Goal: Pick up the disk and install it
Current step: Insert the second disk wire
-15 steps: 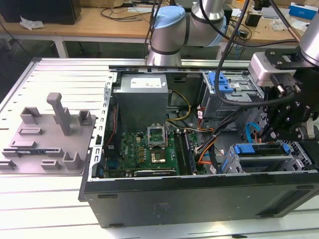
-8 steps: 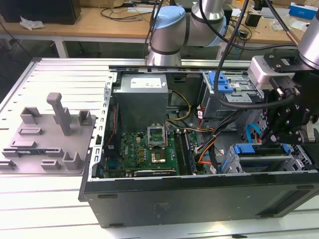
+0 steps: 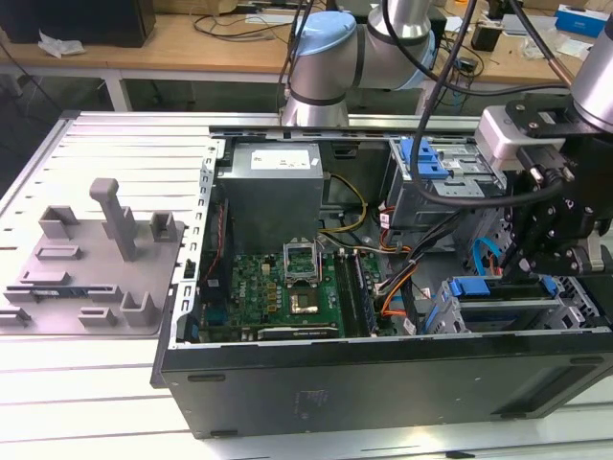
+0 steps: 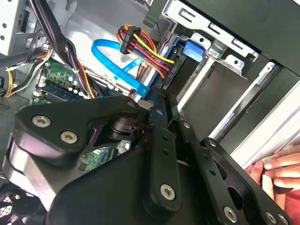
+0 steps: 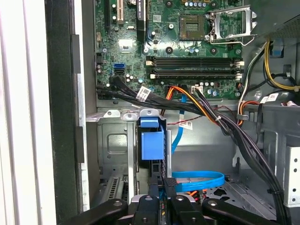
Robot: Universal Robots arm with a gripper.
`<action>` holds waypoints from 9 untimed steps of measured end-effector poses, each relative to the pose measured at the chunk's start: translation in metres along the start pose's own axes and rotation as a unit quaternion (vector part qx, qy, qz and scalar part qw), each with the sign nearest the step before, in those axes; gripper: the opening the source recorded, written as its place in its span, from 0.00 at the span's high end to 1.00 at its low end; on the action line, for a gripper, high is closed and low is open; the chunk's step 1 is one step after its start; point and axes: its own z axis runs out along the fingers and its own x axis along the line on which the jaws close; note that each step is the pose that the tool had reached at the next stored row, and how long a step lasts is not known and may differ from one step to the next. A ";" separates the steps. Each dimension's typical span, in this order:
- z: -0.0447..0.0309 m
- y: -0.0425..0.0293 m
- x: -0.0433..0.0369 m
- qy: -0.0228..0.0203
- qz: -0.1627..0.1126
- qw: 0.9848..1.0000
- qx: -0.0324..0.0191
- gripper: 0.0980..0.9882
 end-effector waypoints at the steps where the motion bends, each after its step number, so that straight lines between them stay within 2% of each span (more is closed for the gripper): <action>1: 0.0000 0.0000 0.0000 0.000 0.000 1.000 0.000 0.93; 9: 0.0010 -0.0005 -0.0006 0.000 0.000 1.000 0.000 0.93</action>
